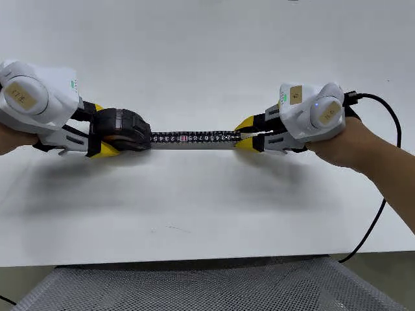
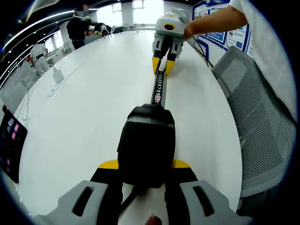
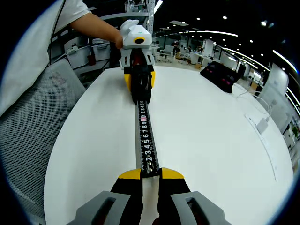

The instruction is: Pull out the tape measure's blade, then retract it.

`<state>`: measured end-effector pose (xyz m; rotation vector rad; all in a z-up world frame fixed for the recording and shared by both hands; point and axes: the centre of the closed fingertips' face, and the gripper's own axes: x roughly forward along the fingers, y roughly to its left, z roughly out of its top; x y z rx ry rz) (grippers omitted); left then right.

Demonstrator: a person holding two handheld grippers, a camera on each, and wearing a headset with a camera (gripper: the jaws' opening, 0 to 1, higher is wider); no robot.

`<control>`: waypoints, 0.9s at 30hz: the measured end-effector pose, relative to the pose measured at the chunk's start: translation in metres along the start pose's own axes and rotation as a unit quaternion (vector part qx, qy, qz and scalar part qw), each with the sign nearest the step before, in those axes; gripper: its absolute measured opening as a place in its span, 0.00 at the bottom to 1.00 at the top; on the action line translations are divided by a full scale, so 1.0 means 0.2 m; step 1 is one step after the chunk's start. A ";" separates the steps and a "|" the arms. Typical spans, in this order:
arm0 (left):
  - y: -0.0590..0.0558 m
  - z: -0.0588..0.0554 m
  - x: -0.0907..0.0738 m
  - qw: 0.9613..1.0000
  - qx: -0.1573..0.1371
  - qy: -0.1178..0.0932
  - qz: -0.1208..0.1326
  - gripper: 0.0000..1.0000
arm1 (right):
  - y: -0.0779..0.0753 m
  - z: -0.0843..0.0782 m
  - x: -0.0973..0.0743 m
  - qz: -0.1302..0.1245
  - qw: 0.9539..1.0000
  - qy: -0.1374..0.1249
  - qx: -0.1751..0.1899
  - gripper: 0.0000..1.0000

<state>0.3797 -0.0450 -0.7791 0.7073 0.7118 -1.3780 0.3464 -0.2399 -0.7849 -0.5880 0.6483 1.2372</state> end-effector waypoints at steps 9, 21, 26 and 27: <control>0.00 0.00 0.00 1.000 -0.001 0.001 0.001 0.29 | -0.01 -0.04 -0.04 -0.002 1.000 0.010 -0.001 0.07; 0.01 0.00 0.00 1.000 0.001 0.001 0.000 0.29 | -0.02 -0.12 -0.09 -0.002 1.000 0.026 0.001 0.07; 0.01 0.00 0.00 1.000 0.001 0.001 0.000 0.29 | -0.03 -0.17 -0.15 -0.006 0.999 0.035 0.004 0.07; 0.00 0.00 0.00 1.000 0.001 0.001 0.000 0.29 | -0.03 -0.17 -0.15 -0.007 0.999 0.036 0.003 0.07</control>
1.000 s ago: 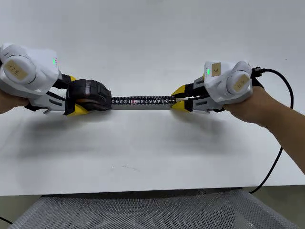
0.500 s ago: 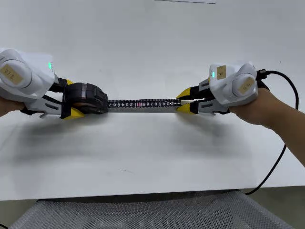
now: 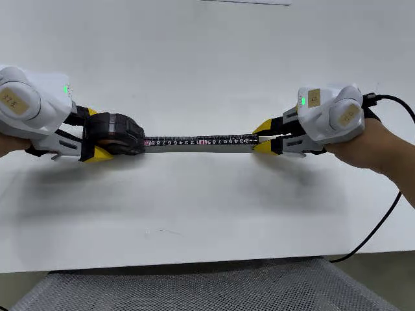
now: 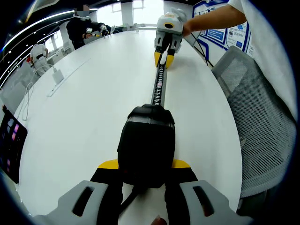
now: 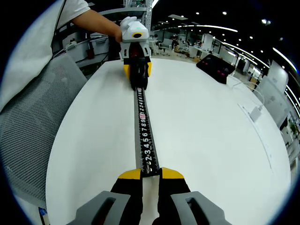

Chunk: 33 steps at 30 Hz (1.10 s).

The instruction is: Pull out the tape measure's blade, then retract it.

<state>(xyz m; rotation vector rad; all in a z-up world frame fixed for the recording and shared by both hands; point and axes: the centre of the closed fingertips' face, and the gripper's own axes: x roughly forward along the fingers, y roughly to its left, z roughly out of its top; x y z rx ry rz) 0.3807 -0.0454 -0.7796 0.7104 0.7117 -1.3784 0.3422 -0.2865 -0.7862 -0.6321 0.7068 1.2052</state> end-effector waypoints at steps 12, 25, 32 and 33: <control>0.00 0.00 0.00 1.000 0.001 -0.001 -0.002 0.29 | -0.01 -0.08 -0.06 -0.005 1.000 0.015 0.000 0.07; 0.00 0.00 0.00 1.000 0.002 -0.002 -0.003 0.29 | -0.01 -0.14 -0.10 -0.006 1.000 0.025 0.004 0.07; 0.00 0.01 0.00 1.000 -0.001 -0.002 -0.003 0.29 | -0.02 -0.14 -0.09 0.001 0.999 0.031 0.013 0.08; 0.00 0.01 0.00 1.000 -0.001 -0.002 -0.003 0.29 | -0.01 -0.15 -0.09 0.005 0.999 0.032 0.016 0.08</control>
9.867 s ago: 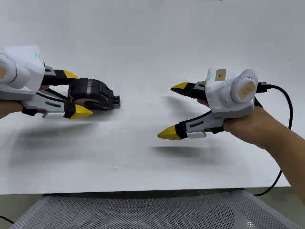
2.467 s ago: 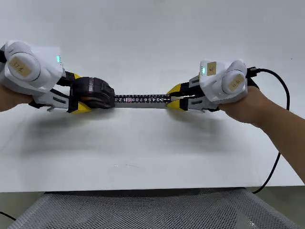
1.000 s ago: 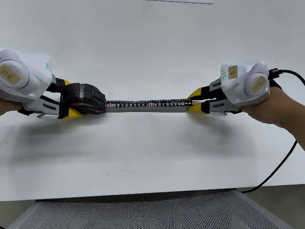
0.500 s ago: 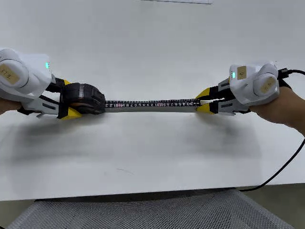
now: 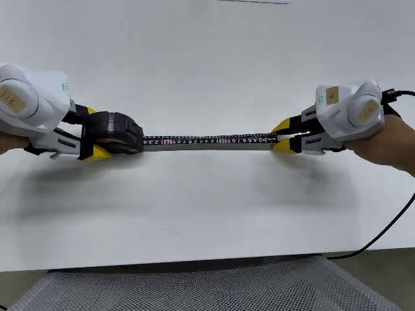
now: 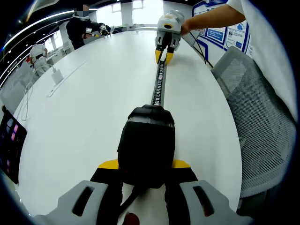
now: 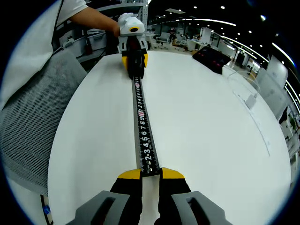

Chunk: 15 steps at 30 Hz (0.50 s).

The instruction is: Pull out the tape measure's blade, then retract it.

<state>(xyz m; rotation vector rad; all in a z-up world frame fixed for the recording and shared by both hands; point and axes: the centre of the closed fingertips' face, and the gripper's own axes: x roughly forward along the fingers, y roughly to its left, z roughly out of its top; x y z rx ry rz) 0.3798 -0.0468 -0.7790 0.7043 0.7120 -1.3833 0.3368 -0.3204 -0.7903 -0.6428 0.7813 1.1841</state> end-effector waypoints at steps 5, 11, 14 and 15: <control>0.00 0.00 0.00 1.000 -0.002 -0.001 0.008 0.30 | 0.00 0.00 0.00 0.004 1.000 0.004 0.002 0.09; 0.00 0.00 0.00 1.000 -0.009 -0.005 0.012 0.30 | 0.00 0.00 0.00 0.006 1.000 0.014 0.006 0.10; 0.00 0.00 0.00 1.000 -0.012 -0.005 0.014 0.30 | 0.00 0.00 0.00 0.006 1.000 0.017 0.001 0.10; 0.00 0.00 0.00 1.000 -0.012 -0.004 0.014 0.30 | 0.00 0.00 0.00 0.006 1.000 0.017 0.001 0.11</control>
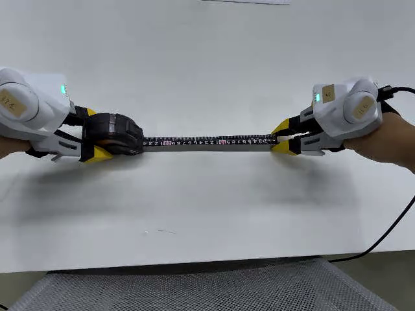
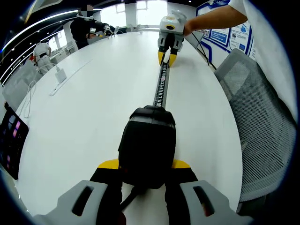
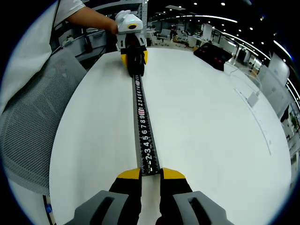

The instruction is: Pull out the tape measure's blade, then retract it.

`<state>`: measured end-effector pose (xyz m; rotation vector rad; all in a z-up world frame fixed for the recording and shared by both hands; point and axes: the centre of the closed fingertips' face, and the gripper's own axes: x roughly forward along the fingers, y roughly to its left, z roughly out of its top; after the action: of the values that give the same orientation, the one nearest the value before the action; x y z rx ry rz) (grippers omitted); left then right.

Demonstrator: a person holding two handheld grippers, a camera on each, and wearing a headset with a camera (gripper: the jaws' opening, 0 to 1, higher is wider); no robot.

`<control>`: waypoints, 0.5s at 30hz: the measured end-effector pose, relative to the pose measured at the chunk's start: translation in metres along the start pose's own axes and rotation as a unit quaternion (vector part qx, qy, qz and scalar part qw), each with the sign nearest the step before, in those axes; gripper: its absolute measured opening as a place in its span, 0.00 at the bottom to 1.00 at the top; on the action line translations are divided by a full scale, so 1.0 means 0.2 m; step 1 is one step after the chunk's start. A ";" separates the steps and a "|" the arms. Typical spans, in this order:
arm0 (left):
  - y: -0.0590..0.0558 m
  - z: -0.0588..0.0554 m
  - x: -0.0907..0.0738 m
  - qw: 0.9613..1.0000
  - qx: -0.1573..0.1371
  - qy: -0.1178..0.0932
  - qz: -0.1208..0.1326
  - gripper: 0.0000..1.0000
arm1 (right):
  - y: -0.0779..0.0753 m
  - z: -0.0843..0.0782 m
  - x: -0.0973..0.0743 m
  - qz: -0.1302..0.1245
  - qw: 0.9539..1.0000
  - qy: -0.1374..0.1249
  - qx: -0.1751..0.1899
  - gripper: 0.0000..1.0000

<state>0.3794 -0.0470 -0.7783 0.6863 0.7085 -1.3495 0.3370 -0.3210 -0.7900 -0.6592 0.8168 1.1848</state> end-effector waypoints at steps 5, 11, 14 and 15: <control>0.00 0.00 0.00 1.000 0.002 -0.001 0.000 0.30 | 0.00 0.00 0.00 -0.002 1.000 0.000 0.001 0.11; 0.00 0.00 0.00 1.000 0.004 0.001 0.003 0.30 | 0.00 0.00 0.00 -0.007 1.000 -0.001 0.002 0.11; 0.00 0.00 0.00 1.000 0.003 0.000 0.002 0.31 | -0.01 0.00 0.00 -0.011 1.000 -0.003 0.005 0.15; 0.00 0.00 0.00 1.000 -0.001 -0.001 0.001 0.33 | -0.01 0.00 0.00 -0.010 1.000 -0.002 0.012 0.17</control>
<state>0.3790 -0.0473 -0.7777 0.6833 0.7079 -1.3480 0.3384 -0.3219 -0.7899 -0.6431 0.8183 1.1556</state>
